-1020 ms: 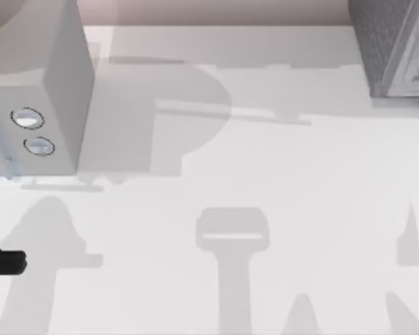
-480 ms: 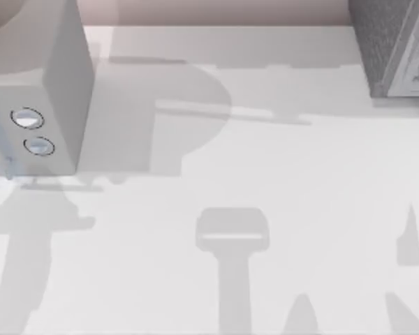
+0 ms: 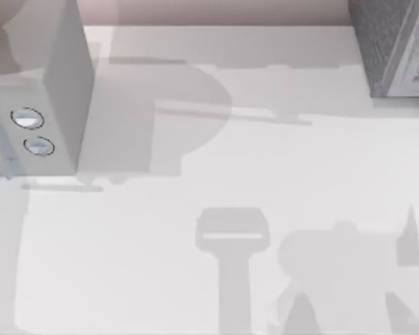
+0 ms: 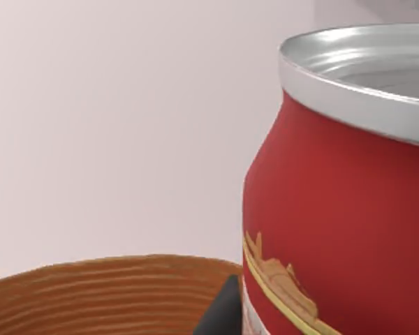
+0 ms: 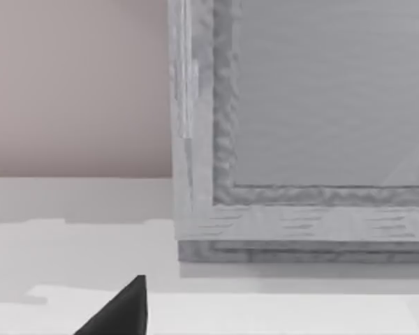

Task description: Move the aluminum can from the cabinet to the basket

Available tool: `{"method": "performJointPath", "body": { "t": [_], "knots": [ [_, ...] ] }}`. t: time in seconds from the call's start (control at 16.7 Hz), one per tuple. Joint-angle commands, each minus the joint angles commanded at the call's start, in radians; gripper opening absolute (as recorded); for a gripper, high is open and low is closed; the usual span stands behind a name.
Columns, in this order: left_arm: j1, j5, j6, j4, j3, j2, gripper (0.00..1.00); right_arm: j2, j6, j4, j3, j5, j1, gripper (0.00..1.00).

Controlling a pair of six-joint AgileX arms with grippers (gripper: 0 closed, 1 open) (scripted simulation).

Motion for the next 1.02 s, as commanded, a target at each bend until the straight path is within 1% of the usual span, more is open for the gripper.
{"method": "performJointPath", "body": {
  "t": [0.18, 0.3, 0.42, 0.6, 0.72, 0.84, 0.96, 1.02],
  "knots": [
    [0.166, 0.28, 0.034, -0.01, 0.258, 0.321, 0.0, 0.0, 0.0, 0.0, 0.0, 0.0, 0.0, 1.0],
    [0.257, 0.454, 0.051, -0.02, 0.403, 0.52, 0.0, 0.0, 0.0, 0.0, 0.0, 0.0, 0.0, 1.0],
    [0.33, 0.617, 0.059, -0.032, 0.527, 0.692, 0.0, 0.0, 0.0, 0.0, 0.0, 0.0, 0.0, 1.0],
    [0.401, 0.838, 0.058, -0.049, 0.707, 0.88, 0.0, 0.0, 0.0, 0.0, 0.0, 0.0, 0.0, 1.0],
    [0.427, 0.971, 0.053, -0.054, 0.821, 0.96, 0.0, 0.0, 0.0, 0.0, 0.0, 0.0, 0.0, 1.0],
    [0.44, 1.083, 0.051, -0.051, 0.917, 1.009, 0.0, 0.0, 0.0, 0.0, 0.0, 0.0, 0.0, 1.0],
    [0.446, 1.159, 0.053, -0.044, 0.985, 1.044, 0.0, 0.0, 0.0, 0.0, 0.0, 0.0, 0.0, 1.0],
    [0.446, 1.182, 0.055, -0.041, 1.006, 1.058, 0.0, 0.0, 0.0, 0.0, 0.0, 0.0, 0.0, 1.0]
  ]
}}
